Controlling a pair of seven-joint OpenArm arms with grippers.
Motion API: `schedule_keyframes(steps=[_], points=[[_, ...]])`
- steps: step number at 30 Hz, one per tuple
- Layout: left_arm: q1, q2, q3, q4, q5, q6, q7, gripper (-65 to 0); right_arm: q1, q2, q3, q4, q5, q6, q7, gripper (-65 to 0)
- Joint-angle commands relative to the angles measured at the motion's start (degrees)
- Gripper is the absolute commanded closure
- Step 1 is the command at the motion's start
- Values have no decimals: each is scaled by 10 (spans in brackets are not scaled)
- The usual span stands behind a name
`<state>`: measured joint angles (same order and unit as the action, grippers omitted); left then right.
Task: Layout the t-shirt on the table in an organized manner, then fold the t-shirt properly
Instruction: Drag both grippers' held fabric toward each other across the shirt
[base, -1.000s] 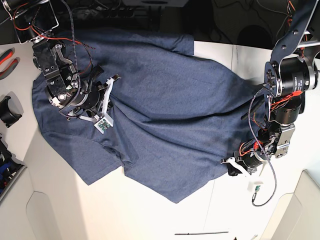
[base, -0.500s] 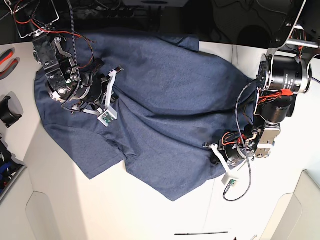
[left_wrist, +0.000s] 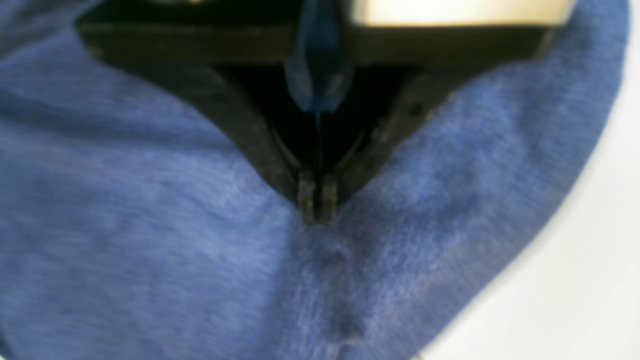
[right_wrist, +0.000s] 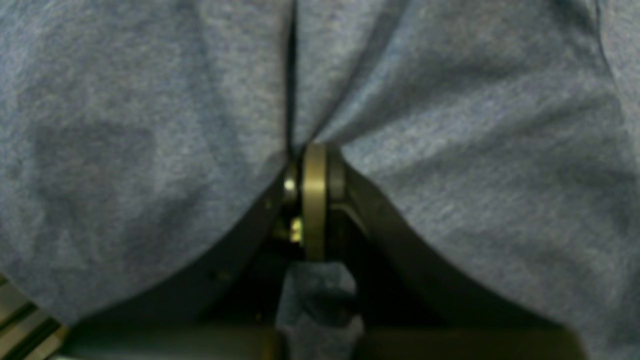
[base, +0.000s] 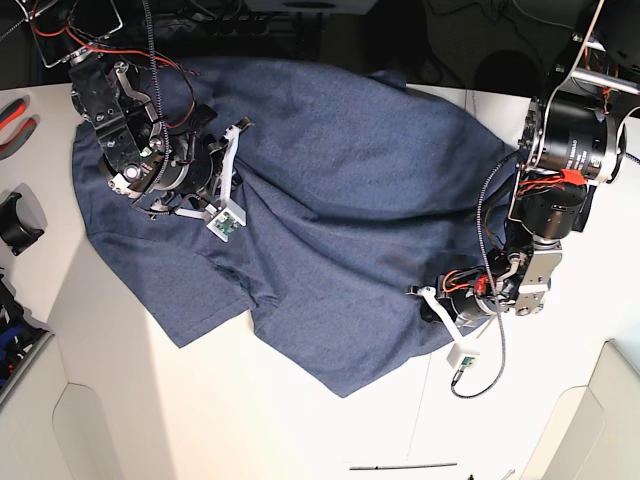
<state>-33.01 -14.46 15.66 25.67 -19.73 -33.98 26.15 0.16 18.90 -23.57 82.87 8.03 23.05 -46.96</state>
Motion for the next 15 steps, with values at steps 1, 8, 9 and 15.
schedule_keyframes(steps=[1,8,9,15], points=[[22,0,5,-13,20,-30,112,0,5,5,-2,-5,-11,-5,-31,0],[23,-2,5,8,-182,-60,220,0,45,5,-2,-5,-11,-23,-31,0],[23,-2,5,16,-193,-60,231,0,49,5,-2,-5,-11,-23,-31,0],[22,-4,5,85,-282,-60,355,0,52,5,-2,-5,-11,-23,-31,0]])
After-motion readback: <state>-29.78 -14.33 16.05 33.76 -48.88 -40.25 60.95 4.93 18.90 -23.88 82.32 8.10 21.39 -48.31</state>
